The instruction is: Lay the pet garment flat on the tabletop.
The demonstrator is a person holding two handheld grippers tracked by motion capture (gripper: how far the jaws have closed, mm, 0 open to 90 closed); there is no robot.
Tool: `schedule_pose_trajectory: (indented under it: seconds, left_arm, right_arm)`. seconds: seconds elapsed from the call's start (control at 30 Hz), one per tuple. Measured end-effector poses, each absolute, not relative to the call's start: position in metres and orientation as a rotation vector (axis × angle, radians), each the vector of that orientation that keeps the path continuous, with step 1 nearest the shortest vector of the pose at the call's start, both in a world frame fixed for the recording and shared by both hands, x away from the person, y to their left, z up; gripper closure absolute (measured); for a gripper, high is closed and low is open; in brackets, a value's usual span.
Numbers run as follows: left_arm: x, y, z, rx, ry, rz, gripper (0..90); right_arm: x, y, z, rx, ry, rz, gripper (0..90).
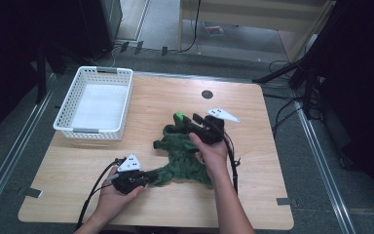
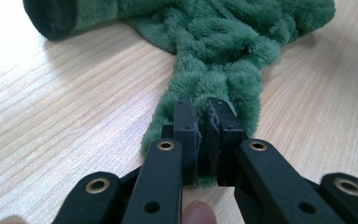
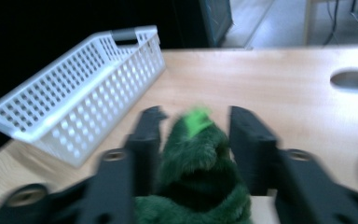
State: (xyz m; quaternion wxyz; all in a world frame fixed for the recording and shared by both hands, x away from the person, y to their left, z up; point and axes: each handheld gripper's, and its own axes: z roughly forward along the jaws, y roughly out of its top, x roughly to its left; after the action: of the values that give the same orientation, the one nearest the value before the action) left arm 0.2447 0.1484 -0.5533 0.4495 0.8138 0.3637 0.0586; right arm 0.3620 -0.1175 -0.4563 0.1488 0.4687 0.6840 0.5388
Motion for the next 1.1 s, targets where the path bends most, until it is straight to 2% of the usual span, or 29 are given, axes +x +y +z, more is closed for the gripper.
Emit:
schedule_pose_trajectory:
  seconds: [0.03,0.13,0.27,0.33,0.4,0.5,0.63,0.7,0.73,0.8,0.9,0.93,0.97,1.03,1.1]
  left_arm:
    - [0.245,0.149,-0.554,2.005,0.901,0.145,82.4]
    - [0.245,0.150,-0.554,1.992,0.902,0.126,80.8]
    - [0.245,0.150,-0.554,1.996,0.901,0.124,80.3]
    - [0.244,0.149,-0.553,2.009,0.892,0.131,82.9]
    - [0.243,0.148,-0.554,2.020,0.883,0.139,86.6]
    - [0.242,0.149,-0.553,2.032,0.872,0.127,89.2]
    - [0.236,0.152,-0.553,2.060,0.845,0.104,90.0]
    - [0.236,0.155,-0.552,2.057,0.836,0.061,90.0]
    - [0.237,0.158,-0.551,2.036,0.820,0.035,87.9]
    - [0.241,0.164,-0.546,1.964,0.817,-0.004,78.1]
    - [0.255,0.168,-0.534,1.858,0.900,0.028,59.5]
    - [0.264,0.167,-0.529,1.828,0.939,0.055,57.6]
    - [0.272,0.165,-0.526,1.799,0.979,0.086,52.2]
    - [0.288,0.160,-0.520,1.732,1.048,0.131,49.9]
    - [0.309,0.153,-0.512,1.653,1.116,0.194,44.7]
  right_arm:
    - [0.361,-0.122,-0.452,1.338,1.978,1.516,43.5]
    - [0.347,-0.136,-0.457,1.339,1.997,1.500,42.0]
    - [0.321,-0.143,-0.493,1.353,2.138,1.386,41.2]
    - [0.309,-0.143,-0.514,1.333,2.227,1.260,44.9]
    - [0.298,-0.146,-0.531,1.328,2.269,1.206,57.7]
    - [0.291,-0.152,-0.542,1.430,2.284,1.216,68.7]
    - [0.271,-0.145,-0.544,1.368,2.334,1.168,69.9]
    - [0.266,-0.144,-0.540,1.325,2.375,1.151,62.8]
    - [0.265,-0.145,-0.535,1.305,2.374,1.183,59.3]
    - [0.270,-0.151,-0.518,1.290,2.310,1.304,53.4]
    - [0.287,-0.158,-0.492,1.317,2.168,1.414,52.8]
    - [0.295,-0.158,-0.484,1.327,2.116,1.429,52.8]
    - [0.321,-0.151,-0.471,1.373,2.043,1.368,52.7]
    - [0.331,-0.145,-0.470,1.394,2.044,1.327,51.4]
    - [0.362,-0.125,-0.473,1.414,2.137,1.220,46.2]
